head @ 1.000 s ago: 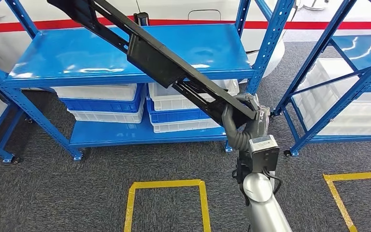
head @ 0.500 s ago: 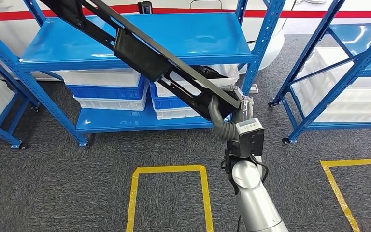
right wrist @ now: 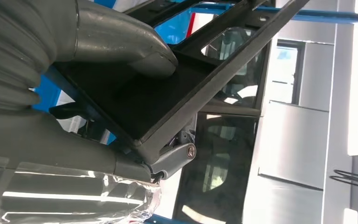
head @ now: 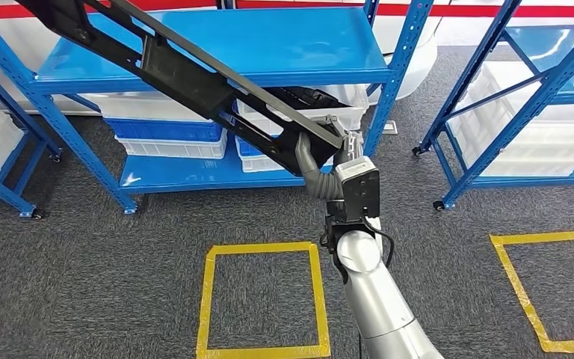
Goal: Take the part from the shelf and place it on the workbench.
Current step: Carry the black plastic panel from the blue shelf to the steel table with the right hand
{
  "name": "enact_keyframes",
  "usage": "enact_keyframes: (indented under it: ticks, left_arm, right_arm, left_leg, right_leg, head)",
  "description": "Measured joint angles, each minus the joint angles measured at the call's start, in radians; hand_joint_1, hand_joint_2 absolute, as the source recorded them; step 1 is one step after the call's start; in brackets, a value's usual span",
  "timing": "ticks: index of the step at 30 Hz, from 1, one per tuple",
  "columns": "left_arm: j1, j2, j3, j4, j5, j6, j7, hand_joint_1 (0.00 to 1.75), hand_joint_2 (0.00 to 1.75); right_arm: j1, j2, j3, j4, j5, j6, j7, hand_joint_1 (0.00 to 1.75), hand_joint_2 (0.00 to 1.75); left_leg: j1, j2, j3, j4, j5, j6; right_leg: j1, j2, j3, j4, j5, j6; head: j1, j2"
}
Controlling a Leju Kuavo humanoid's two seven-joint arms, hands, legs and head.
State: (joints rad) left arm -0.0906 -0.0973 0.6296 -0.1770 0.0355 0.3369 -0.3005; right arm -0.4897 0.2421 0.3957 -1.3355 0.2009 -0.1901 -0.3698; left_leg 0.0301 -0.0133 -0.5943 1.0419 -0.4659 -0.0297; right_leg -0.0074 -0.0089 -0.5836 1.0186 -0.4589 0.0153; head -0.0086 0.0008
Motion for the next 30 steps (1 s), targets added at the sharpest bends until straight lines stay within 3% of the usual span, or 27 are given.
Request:
enact_keyframes:
  ticks: [2, 3, 6, 8, 10, 12, 13, 15, 16, 17, 18, 21, 22, 23, 24, 25, 26, 28, 30]
  left_arm:
    - [0.001, -0.003, 0.003, 0.000, 0.008, -0.005, -0.017, 0.00, 1.75]
    - [0.000, -0.005, 0.005, -0.001, 0.012, -0.006, -0.026, 0.00, 1.75]
    - [-0.002, -0.014, 0.014, -0.002, 0.024, -0.007, -0.049, 0.00, 1.75]
    - [-0.003, -0.020, 0.019, -0.002, 0.027, -0.007, -0.054, 0.00, 1.75]
    - [-0.004, -0.026, 0.021, -0.002, 0.027, -0.006, -0.055, 0.00, 1.75]
    - [-0.006, -0.031, 0.023, -0.002, 0.027, -0.005, -0.056, 0.00, 1.75]
    - [-0.007, -0.033, 0.024, -0.002, 0.028, -0.005, -0.056, 0.00, 1.75]
    - [-0.008, -0.036, 0.025, -0.002, 0.028, -0.004, -0.057, 0.00, 1.75]
    - [-0.008, -0.036, 0.026, -0.002, 0.028, -0.004, -0.057, 0.00, 1.75]
    - [-0.008, -0.037, 0.026, -0.002, 0.028, -0.005, -0.058, 0.00, 1.75]
    - [-0.008, -0.037, 0.027, -0.002, 0.029, -0.010, -0.058, 0.00, 1.75]
    - [-0.011, -0.038, 0.028, -0.003, 0.032, -0.039, -0.064, 0.00, 1.75]
    - [-0.013, -0.037, 0.028, -0.003, 0.032, -0.050, -0.065, 0.00, 1.75]
    - [-0.016, -0.037, 0.028, -0.004, 0.033, -0.059, -0.066, 0.00, 1.75]
    - [-0.018, -0.036, 0.028, -0.006, 0.032, -0.067, -0.066, 0.00, 1.75]
    - [-0.021, -0.035, 0.028, -0.007, 0.031, -0.073, -0.065, 0.00, 1.75]
    - [-0.024, -0.035, 0.028, -0.009, 0.029, -0.079, -0.065, 0.00, 1.75]
    - [-0.031, -0.034, 0.028, -0.012, 0.026, -0.086, -0.065, 0.00, 1.75]
    - [-0.035, -0.033, 0.027, -0.014, 0.023, -0.091, -0.065, 0.00, 1.75]
  right_arm:
    - [-0.008, -0.009, -0.006, 0.001, -0.002, 0.000, 0.009, 1.75, 1.75]
    - [-0.014, -0.015, -0.011, 0.001, -0.004, 0.000, 0.012, 1.75, 1.75]
    - [-0.027, -0.032, -0.023, 0.006, -0.012, 0.002, 0.015, 1.75, 1.75]
    - [-0.028, -0.041, -0.028, 0.011, -0.014, 0.003, 0.015, 1.75, 1.75]
    - [-0.030, -0.047, -0.031, 0.014, -0.015, 0.003, 0.015, 1.75, 1.75]
    - [-0.037, -0.049, -0.032, 0.015, -0.014, 0.003, 0.015, 1.75, 1.75]
    - [-0.041, -0.049, -0.032, 0.015, -0.014, 0.003, 0.015, 1.75, 1.75]
    - [-0.047, -0.050, -0.033, 0.015, -0.014, 0.003, 0.014, 1.75, 1.75]
    - [-0.049, -0.051, -0.033, 0.015, -0.015, 0.003, 0.014, 1.75, 1.75]
    - [-0.051, -0.051, -0.033, 0.016, -0.015, 0.004, 0.014, 1.75, 1.75]
    - [-0.052, -0.050, -0.033, 0.016, -0.015, 0.005, 0.014, 1.75, 1.75]
    - [-0.053, -0.054, -0.035, 0.017, -0.021, 0.015, 0.015, 1.75, 1.75]
    - [-0.052, -0.056, -0.037, 0.018, -0.024, 0.020, 0.014, 1.75, 1.75]
    - [-0.051, -0.060, -0.040, 0.018, -0.028, 0.025, 0.014, 1.75, 1.75]
    - [-0.050, -0.063, -0.043, 0.018, -0.031, 0.028, 0.013, 1.75, 1.75]
    - [-0.049, -0.066, -0.046, 0.018, -0.034, 0.030, 0.011, 1.75, 1.75]
    - [-0.049, -0.070, -0.049, 0.019, -0.037, 0.033, 0.009, 1.75, 1.75]
    - [-0.049, -0.075, -0.055, 0.018, -0.040, 0.036, 0.004, 1.75, 1.75]
    - [-0.049, -0.079, -0.060, 0.018, -0.042, 0.037, -0.001, 1.75, 1.75]
  left_leg:
    - [-0.003, 0.005, -0.008, -0.006, 0.011, 0.018]
    - [-0.003, 0.008, -0.015, -0.010, 0.019, 0.030]
    - [-0.010, 0.012, -0.040, -0.012, 0.039, 0.058]
    - [-0.016, 0.014, -0.057, -0.012, 0.054, 0.066]
    - [-0.019, 0.015, -0.075, -0.012, 0.073, 0.066]
    - [-0.021, 0.014, -0.091, -0.013, 0.093, 0.061]
    - [-0.021, 0.014, -0.095, -0.015, 0.103, 0.056]
    - [-0.019, 0.015, -0.097, -0.023, 0.124, 0.044]
    - [-0.017, 0.014, -0.099, -0.027, 0.132, 0.038]
    - [-0.016, 0.013, -0.104, -0.024, 0.122, 0.032]
    - [-0.015, 0.011, -0.112, -0.009, 0.092, 0.026]
    - [-0.011, 0.010, -0.142, 0.148, -0.066, 0.013]
    - [-0.009, 0.010, -0.146, 0.208, -0.090, 0.009]
    - [-0.007, 0.010, -0.141, 0.247, -0.087, 0.006]
    - [-0.004, 0.010, -0.122, 0.255, -0.064, 0.003]
    - [-0.001, 0.010, -0.087, 0.231, -0.035, 0.000]
    - [0.003, 0.010, -0.040, 0.178, -0.025, -0.005]
    - [0.003, 0.006, 0.051, 0.052, -0.048, -0.004]
    - [-0.007, 0.003, 0.078, -0.004, -0.070, 0.014]
  right_leg:
    - [-0.001, 0.004, -0.015, 0.012, -0.011, 0.010]
    - [-0.002, 0.006, -0.031, 0.041, -0.035, 0.009]
    - [-0.004, 0.007, -0.093, 0.224, -0.137, 0.003]
    - [-0.003, 0.007, -0.095, 0.286, -0.151, 0.010]
    - [0.000, 0.007, -0.027, 0.206, -0.112, 0.019]
    - [0.007, 0.007, 0.071, 0.057, -0.089, 0.013]
    - [0.012, 0.007, 0.099, 0.007, -0.087, 0.008]
    - [0.019, 0.009, 0.110, -0.031, -0.082, -0.002]
    - [0.013, 0.009, 0.103, -0.034, -0.070, -0.008]
    - [0.008, 0.008, 0.097, -0.037, -0.057, -0.015]
    - [0.003, 0.007, 0.089, -0.040, -0.043, -0.024]
    - [-0.001, 0.004, 0.046, -0.039, 0.003, -0.039]
    - [0.000, 0.003, 0.027, -0.037, 0.017, -0.037]
    - [-0.001, 0.003, 0.009, -0.033, 0.030, -0.035]
    - [-0.002, 0.002, -0.010, -0.029, 0.041, -0.031]
    - [-0.003, 0.002, -0.030, -0.023, 0.052, -0.026]
    - [-0.004, 0.002, -0.047, -0.015, 0.061, -0.021]
    - [-0.002, 0.002, -0.073, 0.000, 0.078, -0.006]
    - [0.003, 0.002, -0.083, 0.001, 0.097, 0.009]
  head:
    - [0.001, 0.000]
    - [0.003, 0.000]
    - [0.011, 0.000]
    - [0.011, 0.000]
    - [0.011, 0.000]
    - [0.010, 0.000]
    - [0.010, 0.000]
    - [0.011, 0.000]
    - [0.013, 0.000]
    - [0.013, 0.000]
    - [0.012, 0.000]
    - [0.006, 0.000]
    - [0.005, 0.000]
    - [0.005, 0.000]
    - [0.005, 0.000]
    - [0.005, 0.000]
    - [0.005, 0.000]
    - [0.005, 0.000]
    - [0.007, 0.000]
